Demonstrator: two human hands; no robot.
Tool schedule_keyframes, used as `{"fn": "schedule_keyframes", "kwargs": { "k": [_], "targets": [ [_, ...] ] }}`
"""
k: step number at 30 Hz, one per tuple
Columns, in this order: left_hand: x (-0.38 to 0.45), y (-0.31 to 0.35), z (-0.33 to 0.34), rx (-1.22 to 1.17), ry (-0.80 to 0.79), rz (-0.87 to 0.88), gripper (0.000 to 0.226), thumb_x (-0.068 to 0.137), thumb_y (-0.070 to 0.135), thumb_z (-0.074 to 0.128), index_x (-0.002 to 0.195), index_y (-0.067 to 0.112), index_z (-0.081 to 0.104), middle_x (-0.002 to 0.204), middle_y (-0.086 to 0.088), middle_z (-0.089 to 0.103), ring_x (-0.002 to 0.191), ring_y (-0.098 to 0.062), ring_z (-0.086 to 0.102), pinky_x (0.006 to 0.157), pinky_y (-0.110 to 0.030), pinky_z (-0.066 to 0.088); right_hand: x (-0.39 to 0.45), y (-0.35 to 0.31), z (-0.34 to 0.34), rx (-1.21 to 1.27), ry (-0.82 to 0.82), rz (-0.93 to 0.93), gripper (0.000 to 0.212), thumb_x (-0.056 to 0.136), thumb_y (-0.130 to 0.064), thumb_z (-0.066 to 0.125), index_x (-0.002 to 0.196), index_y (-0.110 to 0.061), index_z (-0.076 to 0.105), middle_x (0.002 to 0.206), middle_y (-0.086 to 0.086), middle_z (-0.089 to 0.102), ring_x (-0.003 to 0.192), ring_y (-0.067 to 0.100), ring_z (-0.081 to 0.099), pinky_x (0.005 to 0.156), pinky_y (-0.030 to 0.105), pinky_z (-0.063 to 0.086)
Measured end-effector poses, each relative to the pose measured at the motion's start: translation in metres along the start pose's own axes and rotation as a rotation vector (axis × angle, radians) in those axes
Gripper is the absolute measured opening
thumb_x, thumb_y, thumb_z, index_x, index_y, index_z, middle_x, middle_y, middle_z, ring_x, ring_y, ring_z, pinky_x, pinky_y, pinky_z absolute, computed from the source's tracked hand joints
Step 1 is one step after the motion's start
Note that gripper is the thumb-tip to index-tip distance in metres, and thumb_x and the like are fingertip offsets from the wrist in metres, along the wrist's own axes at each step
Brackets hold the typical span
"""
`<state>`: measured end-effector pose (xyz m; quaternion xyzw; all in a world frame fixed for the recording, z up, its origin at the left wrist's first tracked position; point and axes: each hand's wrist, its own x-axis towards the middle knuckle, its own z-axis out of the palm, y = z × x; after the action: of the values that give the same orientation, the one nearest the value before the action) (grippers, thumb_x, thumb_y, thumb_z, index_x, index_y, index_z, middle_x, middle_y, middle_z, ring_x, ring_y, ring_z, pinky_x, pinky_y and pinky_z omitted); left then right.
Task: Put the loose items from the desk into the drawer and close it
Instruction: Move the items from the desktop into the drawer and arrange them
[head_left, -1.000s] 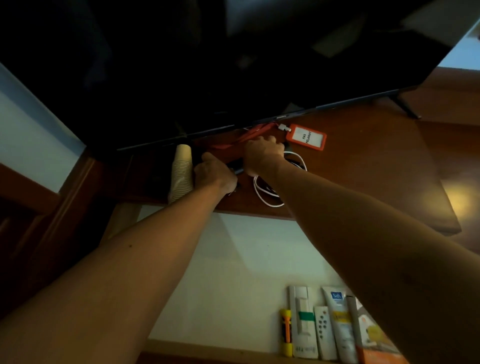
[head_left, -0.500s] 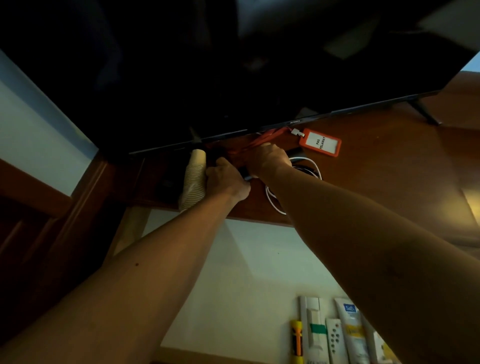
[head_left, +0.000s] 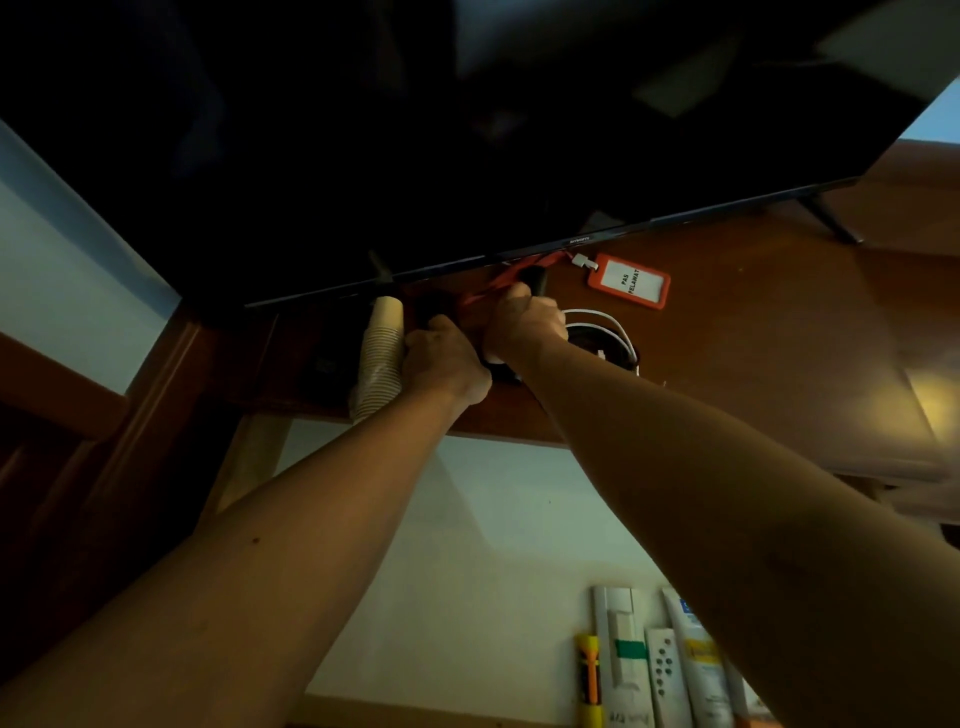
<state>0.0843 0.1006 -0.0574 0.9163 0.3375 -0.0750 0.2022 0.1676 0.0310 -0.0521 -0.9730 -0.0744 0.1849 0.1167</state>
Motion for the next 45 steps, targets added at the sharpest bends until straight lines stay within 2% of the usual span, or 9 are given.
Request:
{"fn": "schedule_keyframes", "kwargs": {
  "k": [9,16,18,22,25,32,35,37,45],
  "targets": [
    [-0.002,-0.005,0.001,-0.044,0.024,0.022,0.078,0.082,0.035,0.078,0.138,0.003,0.035,0.134,-0.025,0.049,0.114,-0.036,0.058,0.075,-0.032,0.042,-0.007,0.001,-0.001,0.150,0.053,-0.010,0.079,0.083,-0.024,0.077,0.141,0.002,0.031,0.124,0.025,0.053,0.113,0.038,0.057,0.086,0.039,0.052],
    [-0.006,-0.011,0.001,-0.187,0.035,0.038,0.078,0.067,0.034,0.082,0.131,0.004,0.048,0.119,-0.016,0.064,0.103,-0.035,0.064,0.078,-0.041,0.060,-0.015,0.002,0.003,0.242,0.008,0.011,0.047,0.086,-0.034,0.073,0.119,-0.004,0.057,0.089,0.008,0.061,0.081,0.025,0.062,0.071,0.033,0.053],
    [-0.007,-0.012,0.001,-0.199,0.038,0.046,0.078,0.065,0.036,0.082,0.128,0.004,0.051,0.115,-0.014,0.066,0.100,-0.035,0.065,0.075,-0.042,0.061,-0.017,0.001,0.004,0.228,0.024,-0.030,0.042,0.087,-0.038,0.072,0.112,-0.007,0.058,0.088,0.007,0.061,0.081,0.024,0.064,0.074,0.034,0.056],
    [-0.008,-0.015,0.005,-0.227,0.024,0.046,0.071,0.061,0.039,0.077,0.123,0.010,0.057,0.108,-0.009,0.069,0.093,-0.030,0.068,0.064,-0.037,0.061,-0.021,0.003,-0.004,0.210,0.057,-0.103,0.034,0.088,-0.042,0.070,0.101,-0.011,0.062,0.081,0.003,0.061,0.072,0.019,0.062,0.061,0.029,0.053],
    [-0.016,-0.015,0.004,-0.268,-0.001,0.063,0.063,0.065,0.031,0.078,0.121,0.009,0.057,0.106,-0.007,0.068,0.089,-0.029,0.068,0.056,-0.030,0.053,-0.028,0.007,-0.011,0.272,0.009,-0.099,0.032,0.084,-0.036,0.074,0.101,-0.013,0.060,0.085,0.005,0.063,0.073,0.019,0.064,0.066,0.031,0.058],
    [-0.029,-0.019,0.010,-0.333,-0.007,0.043,0.067,0.074,0.030,0.082,0.129,0.006,0.051,0.116,-0.010,0.066,0.100,-0.032,0.067,0.070,-0.034,0.055,-0.047,0.021,-0.026,0.481,-0.010,-0.122,0.017,0.091,-0.026,0.070,0.092,-0.016,0.057,0.082,0.003,0.061,0.067,0.015,0.061,0.053,0.022,0.047],
    [-0.035,-0.019,0.009,-0.314,-0.010,0.049,0.069,0.070,0.036,0.081,0.126,0.008,0.052,0.114,-0.010,0.067,0.098,-0.034,0.068,0.076,-0.039,0.059,-0.051,0.026,-0.027,0.413,0.031,-0.143,0.016,0.095,-0.015,0.064,0.084,-0.016,0.053,0.090,0.007,0.064,0.068,0.015,0.060,0.061,0.024,0.052],
    [-0.036,-0.018,0.012,-0.300,-0.010,0.050,0.073,0.063,0.043,0.079,0.123,0.011,0.053,0.113,-0.010,0.068,0.096,-0.034,0.068,0.078,-0.043,0.061,-0.055,0.025,-0.019,0.303,-0.003,-0.137,0.013,0.092,-0.010,0.067,0.101,-0.010,0.058,0.098,0.009,0.064,0.078,0.019,0.061,0.071,0.030,0.055],
    [-0.029,-0.014,0.015,-0.216,0.051,0.040,0.063,0.069,0.040,0.081,0.118,0.008,0.059,0.109,-0.012,0.070,0.096,-0.035,0.067,0.078,-0.043,0.060,-0.053,0.021,0.001,0.067,0.065,-0.018,0.054,0.087,-0.042,0.073,0.128,-0.011,0.058,0.129,0.018,0.049,0.117,0.037,0.049,0.097,0.051,0.048]
  ]
}}
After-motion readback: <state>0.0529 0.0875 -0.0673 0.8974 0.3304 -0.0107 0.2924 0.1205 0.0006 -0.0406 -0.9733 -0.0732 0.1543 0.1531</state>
